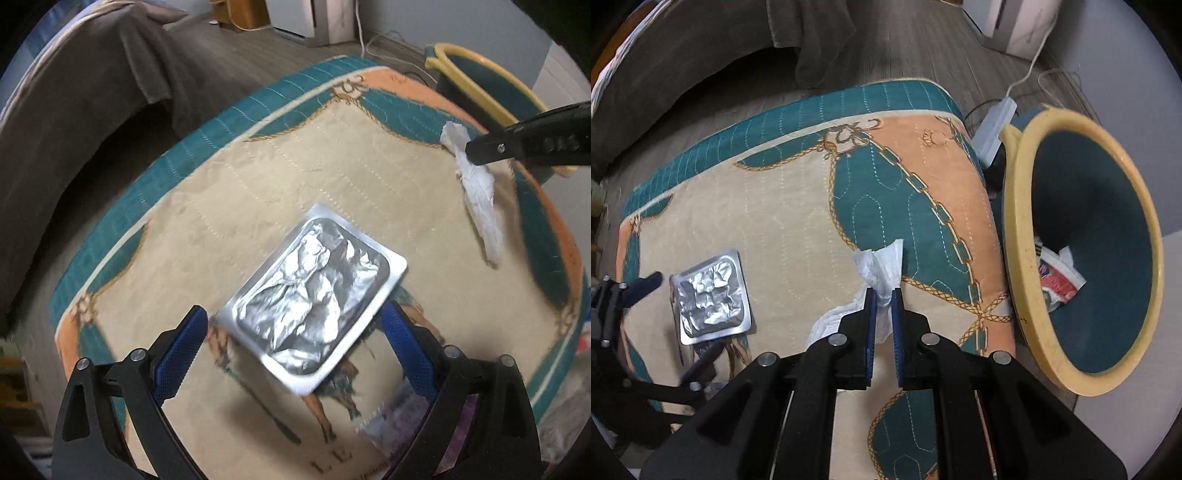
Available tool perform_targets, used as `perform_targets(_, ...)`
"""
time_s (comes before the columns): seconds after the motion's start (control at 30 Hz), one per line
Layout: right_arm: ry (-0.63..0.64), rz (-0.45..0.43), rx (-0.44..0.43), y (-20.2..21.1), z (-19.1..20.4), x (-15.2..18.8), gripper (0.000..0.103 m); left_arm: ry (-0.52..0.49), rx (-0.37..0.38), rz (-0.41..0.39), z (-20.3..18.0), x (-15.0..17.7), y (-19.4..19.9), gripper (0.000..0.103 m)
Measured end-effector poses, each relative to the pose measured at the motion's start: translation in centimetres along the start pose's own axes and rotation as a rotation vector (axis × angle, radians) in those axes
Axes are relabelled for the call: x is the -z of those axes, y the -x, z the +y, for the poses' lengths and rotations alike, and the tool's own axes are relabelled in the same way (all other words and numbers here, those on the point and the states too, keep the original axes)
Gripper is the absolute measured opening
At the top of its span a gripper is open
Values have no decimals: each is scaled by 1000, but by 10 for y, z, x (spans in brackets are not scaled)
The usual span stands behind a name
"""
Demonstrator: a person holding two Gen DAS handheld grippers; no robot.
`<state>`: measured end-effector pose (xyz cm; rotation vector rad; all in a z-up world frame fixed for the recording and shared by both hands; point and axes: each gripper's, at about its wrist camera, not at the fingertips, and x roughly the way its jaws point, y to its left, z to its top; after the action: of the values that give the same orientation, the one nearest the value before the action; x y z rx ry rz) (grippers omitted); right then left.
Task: Collect trash
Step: 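Grasp the white tissue with right gripper while left grasps foil blister pack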
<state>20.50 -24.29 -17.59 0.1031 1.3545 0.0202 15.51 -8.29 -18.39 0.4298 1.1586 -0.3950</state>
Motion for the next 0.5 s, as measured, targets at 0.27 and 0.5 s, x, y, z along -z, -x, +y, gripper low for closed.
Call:
perform_targets(0.27, -35, 38, -71, -10, 5, 3, 43, 51, 73, -4, 10, -8, -9, 91)
perform_targets(0.5, -12, 54, -69, -19, 15, 6, 43, 45, 105, -7, 8, -3, -5, 76)
